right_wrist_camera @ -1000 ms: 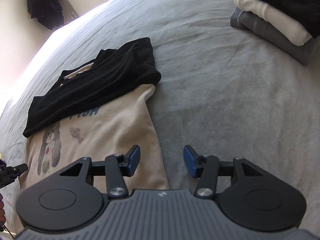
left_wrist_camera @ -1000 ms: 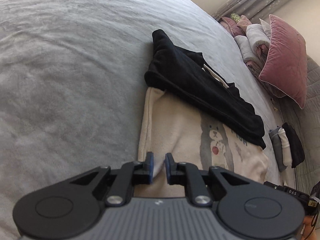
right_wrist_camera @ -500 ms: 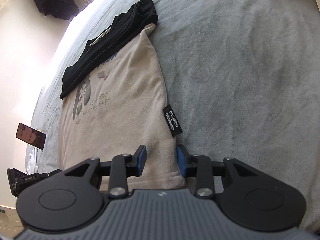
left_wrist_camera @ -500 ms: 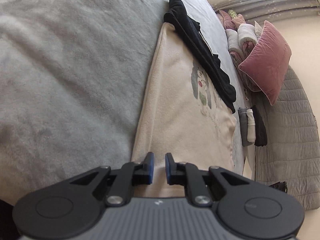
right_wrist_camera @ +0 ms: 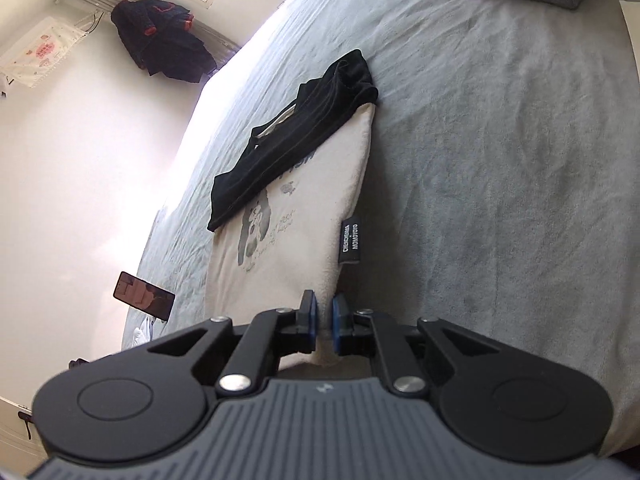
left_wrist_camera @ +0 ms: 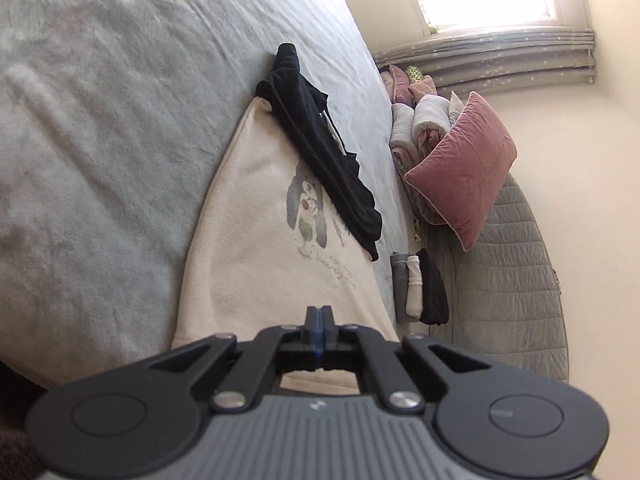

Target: Fold clothes

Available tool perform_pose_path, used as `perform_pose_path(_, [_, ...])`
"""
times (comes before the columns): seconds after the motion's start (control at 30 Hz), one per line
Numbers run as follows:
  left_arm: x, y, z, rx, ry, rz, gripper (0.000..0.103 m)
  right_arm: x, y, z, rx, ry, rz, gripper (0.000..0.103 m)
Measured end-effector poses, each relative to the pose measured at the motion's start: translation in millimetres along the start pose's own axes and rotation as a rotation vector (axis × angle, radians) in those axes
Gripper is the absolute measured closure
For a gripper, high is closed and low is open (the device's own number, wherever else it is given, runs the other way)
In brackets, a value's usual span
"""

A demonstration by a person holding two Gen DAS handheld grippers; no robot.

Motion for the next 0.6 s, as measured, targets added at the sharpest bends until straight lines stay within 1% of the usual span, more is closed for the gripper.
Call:
perform_pose_path(0.07, [12, 1, -3, -0.01, -0.111, -0.039, 0.102, -11, 4, -9, 0.014, 0.071, 0.026, 0.093])
perform_pose_path(0.1, [21, 2, -5, -0.007, -0.163, -0.045, 0.099, -20, 8, -17, 0.029, 0.101, 0.022, 0.093])
perform_pose_path(0.13, [30, 3, -8, -0.003, -0.213, -0.05, 0.09, -29, 13, -25, 0.046, 0.132, 0.014, 0.093])
perform_pose_path(0.2, [44, 4, -10, -0.016, -0.252, -0.062, 0.083, -46, 22, -35, 0.061, 0.182, 0.02, 0.091])
perform_pose_path(0.23, [46, 4, -11, -0.028, -0.242, -0.058, 0.082, -53, 27, -39, 0.065, 0.202, 0.022, 0.091])
perform_pose_path(0.27, [48, 3, -11, -0.039, -0.221, -0.042, 0.08, -54, 29, -38, 0.042, 0.184, 0.013, 0.089])
perform_pose_path(0.3, [49, 2, -9, -0.05, -0.198, -0.028, 0.074, -55, 30, -36, 0.026, 0.162, -0.003, 0.086])
perform_pose_path(0.33, [50, 2, -9, -0.062, -0.181, -0.021, 0.072, -55, 31, -34, 0.01, 0.142, -0.018, 0.083])
perform_pose_path(0.37, [50, 2, -8, -0.075, -0.175, -0.019, 0.072, -57, 33, -31, -0.009, 0.123, -0.031, 0.081])
perform_pose_path(0.43, [52, 5, -8, -0.093, -0.179, -0.027, 0.072, -59, 38, -28, -0.04, 0.081, -0.054, 0.068])
perform_pose_path(0.5, [51, 9, -9, -0.107, -0.185, -0.055, 0.072, -60, 44, -27, -0.075, 0.047, -0.07, 0.065])
perform_pose_path(0.6, [49, 13, -6, -0.132, -0.214, -0.09, 0.072, -56, 52, -28, -0.136, 0.029, -0.078, 0.065])
Point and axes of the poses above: each gripper's, at about its wrist camera, not at the fingertips, and z roughly against the way its jaws point, x to its left, y to its underside, the point moved 8 cm from there along -z, roughly the way its jaws point
